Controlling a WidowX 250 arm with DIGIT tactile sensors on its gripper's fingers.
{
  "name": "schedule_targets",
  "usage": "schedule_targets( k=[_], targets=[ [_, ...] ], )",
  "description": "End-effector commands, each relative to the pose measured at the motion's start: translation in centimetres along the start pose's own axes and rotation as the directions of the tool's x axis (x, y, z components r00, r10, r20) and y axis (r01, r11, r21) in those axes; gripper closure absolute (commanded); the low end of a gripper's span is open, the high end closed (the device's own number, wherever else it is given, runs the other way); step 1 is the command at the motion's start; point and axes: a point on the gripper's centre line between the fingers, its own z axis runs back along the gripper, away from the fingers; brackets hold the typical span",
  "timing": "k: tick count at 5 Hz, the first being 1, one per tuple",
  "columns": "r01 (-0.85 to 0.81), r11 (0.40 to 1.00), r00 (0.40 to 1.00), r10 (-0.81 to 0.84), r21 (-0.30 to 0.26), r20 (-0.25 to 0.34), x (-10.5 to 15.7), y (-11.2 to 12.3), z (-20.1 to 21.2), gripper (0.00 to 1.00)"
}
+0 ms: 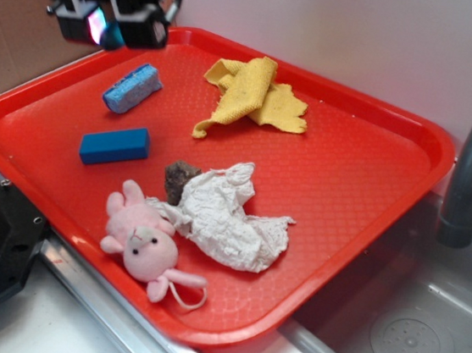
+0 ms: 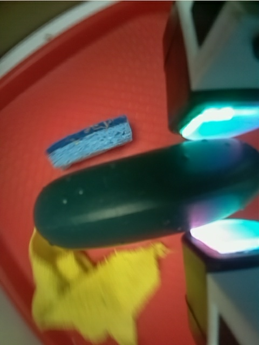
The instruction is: Grab the plastic pickle.
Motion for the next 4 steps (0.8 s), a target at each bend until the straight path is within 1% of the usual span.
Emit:
schedule_targets(
  k=[1, 2, 3, 4],
  targets=[
    [0.25, 0.967, 0.968, -0.249, 0.049, -0.022, -0.5, 0.1, 9.3, 1.0],
    [0.222, 0.975, 0.975, -0.221, 0.035, -0.018, -1.3, 1.3, 10.9, 1.0],
    [0.211, 0.977, 0.977, -0.211, 0.016, 0.023, -1.4, 1.7, 11.2, 1.0],
    [0.24, 0.971, 0.971, -0.24, -0.014, 0.015, -1.2, 1.5, 10.2, 1.0]
  ],
)
